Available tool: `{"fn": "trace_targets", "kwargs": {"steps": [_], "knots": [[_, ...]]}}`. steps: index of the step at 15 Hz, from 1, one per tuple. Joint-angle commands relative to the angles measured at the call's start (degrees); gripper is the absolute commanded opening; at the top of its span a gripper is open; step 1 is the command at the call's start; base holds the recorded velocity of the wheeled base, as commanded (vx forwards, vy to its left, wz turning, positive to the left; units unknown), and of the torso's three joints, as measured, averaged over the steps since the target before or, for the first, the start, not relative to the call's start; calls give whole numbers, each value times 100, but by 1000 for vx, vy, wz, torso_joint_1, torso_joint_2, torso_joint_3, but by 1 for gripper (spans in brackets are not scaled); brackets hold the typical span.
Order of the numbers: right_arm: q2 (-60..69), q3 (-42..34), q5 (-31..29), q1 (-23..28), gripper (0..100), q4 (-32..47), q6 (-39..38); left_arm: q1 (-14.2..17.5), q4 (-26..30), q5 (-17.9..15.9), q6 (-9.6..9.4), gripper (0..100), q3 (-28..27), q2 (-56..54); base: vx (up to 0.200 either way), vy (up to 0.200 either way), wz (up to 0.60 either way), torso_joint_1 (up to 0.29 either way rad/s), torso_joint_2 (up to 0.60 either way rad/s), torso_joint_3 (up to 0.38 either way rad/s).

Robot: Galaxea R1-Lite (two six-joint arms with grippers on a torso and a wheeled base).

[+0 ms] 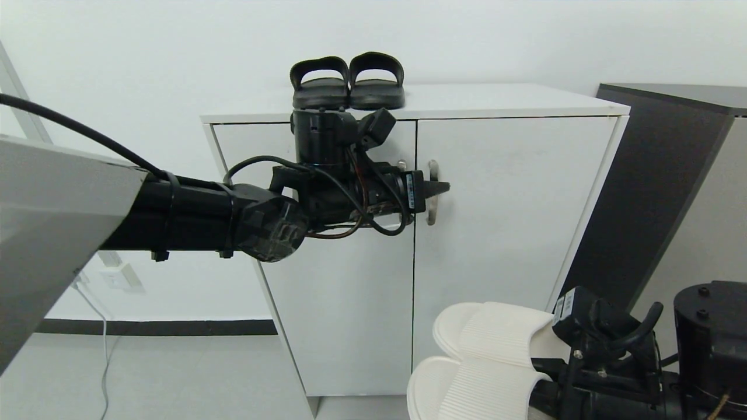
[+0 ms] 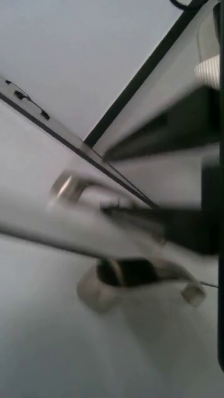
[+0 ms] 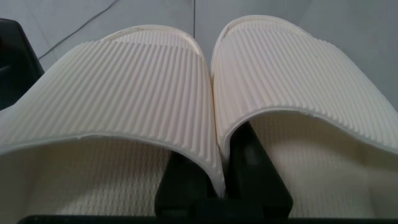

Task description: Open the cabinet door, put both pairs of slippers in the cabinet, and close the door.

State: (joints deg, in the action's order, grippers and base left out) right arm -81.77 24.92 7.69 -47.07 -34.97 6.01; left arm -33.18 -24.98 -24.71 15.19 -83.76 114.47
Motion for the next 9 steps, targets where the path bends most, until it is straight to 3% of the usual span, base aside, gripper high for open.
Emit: {"fn": "trace_targets", "kwargs": {"steps": [1,9], "knots": [[12,-31,13,-4,0,-9,5,-13,2,-25,2,0,150,-171,0,0,0,0,0,0],[65,-268,312,-22,0,-238,49,-145,-60,-78,-16,0,1450,-1313,0,0,0,0,0,0]]}}
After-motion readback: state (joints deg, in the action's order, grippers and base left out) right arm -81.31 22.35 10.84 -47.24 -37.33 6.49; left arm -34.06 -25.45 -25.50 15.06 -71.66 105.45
